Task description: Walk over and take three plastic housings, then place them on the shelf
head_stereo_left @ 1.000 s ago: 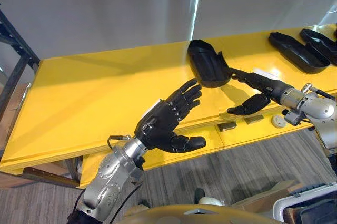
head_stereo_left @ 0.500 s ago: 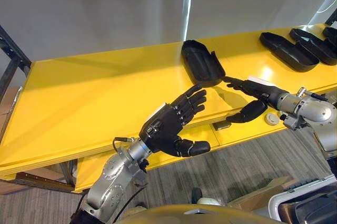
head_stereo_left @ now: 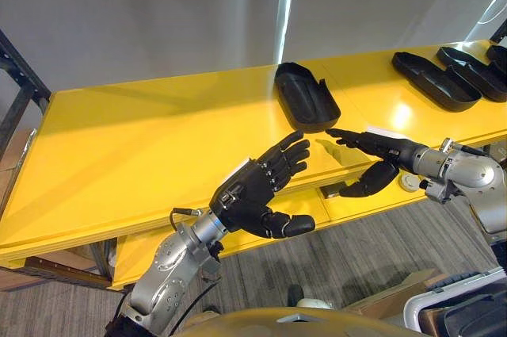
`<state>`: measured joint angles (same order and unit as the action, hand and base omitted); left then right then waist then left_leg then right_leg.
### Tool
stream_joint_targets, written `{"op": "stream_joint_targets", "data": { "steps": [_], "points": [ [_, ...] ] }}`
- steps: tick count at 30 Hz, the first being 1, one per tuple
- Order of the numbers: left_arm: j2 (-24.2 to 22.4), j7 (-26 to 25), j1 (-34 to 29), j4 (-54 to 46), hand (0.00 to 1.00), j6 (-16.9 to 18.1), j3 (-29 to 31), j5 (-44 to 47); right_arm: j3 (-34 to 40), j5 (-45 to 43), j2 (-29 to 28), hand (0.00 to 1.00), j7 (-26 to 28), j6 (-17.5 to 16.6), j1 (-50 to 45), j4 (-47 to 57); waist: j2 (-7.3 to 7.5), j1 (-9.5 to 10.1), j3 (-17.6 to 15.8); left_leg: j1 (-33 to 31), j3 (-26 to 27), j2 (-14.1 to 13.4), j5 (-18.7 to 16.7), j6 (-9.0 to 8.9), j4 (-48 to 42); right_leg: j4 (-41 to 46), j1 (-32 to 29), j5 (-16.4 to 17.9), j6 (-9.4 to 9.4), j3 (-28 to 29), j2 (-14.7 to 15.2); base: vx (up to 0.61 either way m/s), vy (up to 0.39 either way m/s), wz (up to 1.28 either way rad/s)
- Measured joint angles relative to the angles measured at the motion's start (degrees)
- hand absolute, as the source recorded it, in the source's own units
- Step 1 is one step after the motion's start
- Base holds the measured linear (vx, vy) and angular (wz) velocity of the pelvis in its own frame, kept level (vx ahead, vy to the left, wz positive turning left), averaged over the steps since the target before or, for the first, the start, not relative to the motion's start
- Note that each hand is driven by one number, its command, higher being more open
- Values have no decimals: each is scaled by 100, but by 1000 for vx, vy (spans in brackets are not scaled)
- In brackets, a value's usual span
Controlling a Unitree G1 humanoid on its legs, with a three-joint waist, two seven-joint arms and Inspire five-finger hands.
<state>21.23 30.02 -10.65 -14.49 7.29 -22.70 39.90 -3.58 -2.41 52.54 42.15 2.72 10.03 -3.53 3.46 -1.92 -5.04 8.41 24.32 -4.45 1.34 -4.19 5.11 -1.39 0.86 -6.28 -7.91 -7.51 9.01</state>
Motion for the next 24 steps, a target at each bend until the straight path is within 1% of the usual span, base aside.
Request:
{"op": "stream_joint_targets", "data": {
  "steps": [2,4,7,12,14,16,19,23,24],
  "points": [
    [0,11,-7,3,100,0,-1,-4,-25,187,-2,100,4,71,-32,10,28,-9,32,1,-1,2,2,-2,0,0,0,1,1,0,1,0,0,0],
    [0,11,-9,4,100,0,-2,-5,-25,210,-2,100,3,113,-32,10,41,-19,42,2,-1,2,4,-4,1,0,0,1,1,0,1,0,0,0],
    [-3,11,-19,36,100,4,-3,-7,-24,211,-2,100,9,265,-46,201,53,-51,52,5,0,2,9,-7,1,1,0,1,1,0,0,0,0,0],
    [-4,9,-96,86,100,4,-7,-16,38,201,-2,100,-35,283,-156,563,68,-123,62,6,0,3,21,5,1,1,1,3,3,0,1,0,0,0],
    [-6,9,-101,91,100,8,-7,-16,78,184,-2,100,-231,155,-180,626,76,-136,68,10,4,3,22,5,1,2,1,3,3,2,1,0,0,0],
    [-62,6,-100,182,100,26,-18,-15,253,-77,-2,100,-542,-47,-167,653,76,-140,86,13,8,2,23,5,2,2,1,3,4,4,0,0,0,0],
    [-110,-19,-104,338,100,26,-61,-15,423,-136,-2,100,-609,-197,71,652,68,-134,127,8,0,0,32,4,2,-2,0,7,9,-4,-3,0,0,0],
    [-116,-4,-111,338,100,25,-159,-8,374,-99,-3,100,-615,-310,236,640,52,-108,173,-10,-47,5,40,8,2,-3,8,11,16,-50,6,0,0,6],
    [-115,6,-110,338,100,25,-162,-5,270,-74,-3,100,-617,-342,311,568,50,-103,174,-16,-64,6,47,10,2,-2,10,12,17,-66,9,0,0,6]
  ]
}}
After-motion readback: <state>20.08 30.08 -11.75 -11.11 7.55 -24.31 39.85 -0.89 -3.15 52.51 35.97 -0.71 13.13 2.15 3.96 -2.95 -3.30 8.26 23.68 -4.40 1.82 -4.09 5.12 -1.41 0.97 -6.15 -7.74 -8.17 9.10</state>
